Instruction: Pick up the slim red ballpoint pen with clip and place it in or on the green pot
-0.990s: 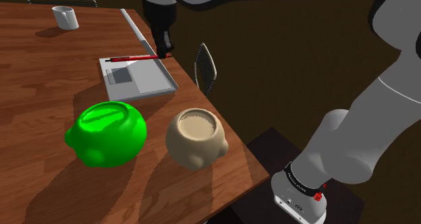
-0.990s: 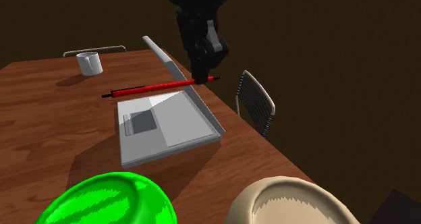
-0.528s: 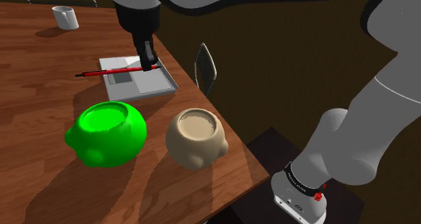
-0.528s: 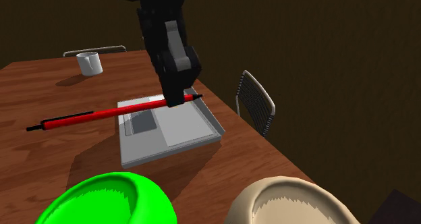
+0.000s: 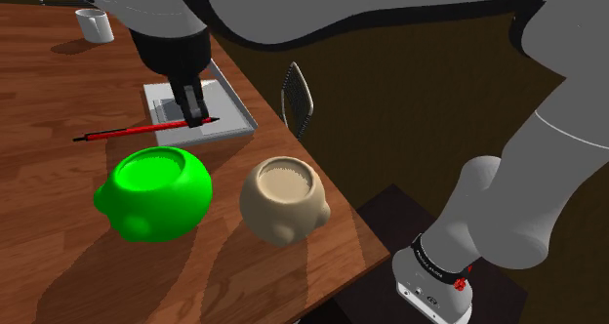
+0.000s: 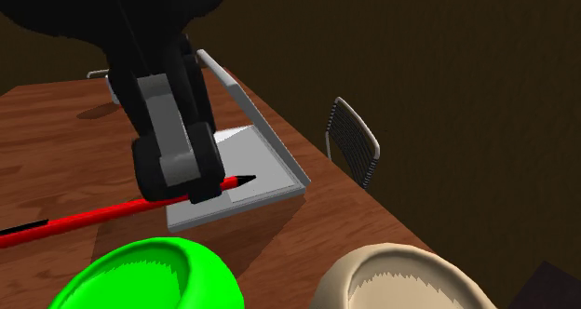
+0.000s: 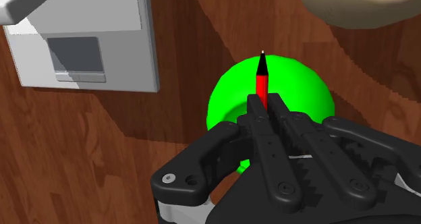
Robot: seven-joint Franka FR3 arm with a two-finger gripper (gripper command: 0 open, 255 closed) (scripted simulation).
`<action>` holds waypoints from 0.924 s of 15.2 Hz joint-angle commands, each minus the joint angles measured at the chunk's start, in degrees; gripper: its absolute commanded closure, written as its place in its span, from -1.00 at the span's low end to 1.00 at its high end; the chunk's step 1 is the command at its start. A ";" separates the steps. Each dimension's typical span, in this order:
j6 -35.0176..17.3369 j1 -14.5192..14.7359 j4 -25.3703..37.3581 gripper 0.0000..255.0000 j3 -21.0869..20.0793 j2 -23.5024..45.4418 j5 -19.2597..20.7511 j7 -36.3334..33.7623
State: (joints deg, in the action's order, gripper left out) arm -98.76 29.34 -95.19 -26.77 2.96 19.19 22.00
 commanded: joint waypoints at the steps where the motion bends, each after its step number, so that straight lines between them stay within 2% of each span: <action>1: -1.58 -0.02 -1.81 1.00 0.01 -0.17 0.01 -0.54; 12: -9.91 -0.27 -10.11 1.00 0.24 0.27 0.96 -3.14; 14: -9.91 -0.27 -10.11 1.00 0.24 0.26 0.96 -3.14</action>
State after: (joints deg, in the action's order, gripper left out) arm -108.38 29.08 -104.96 -26.54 3.30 20.15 18.93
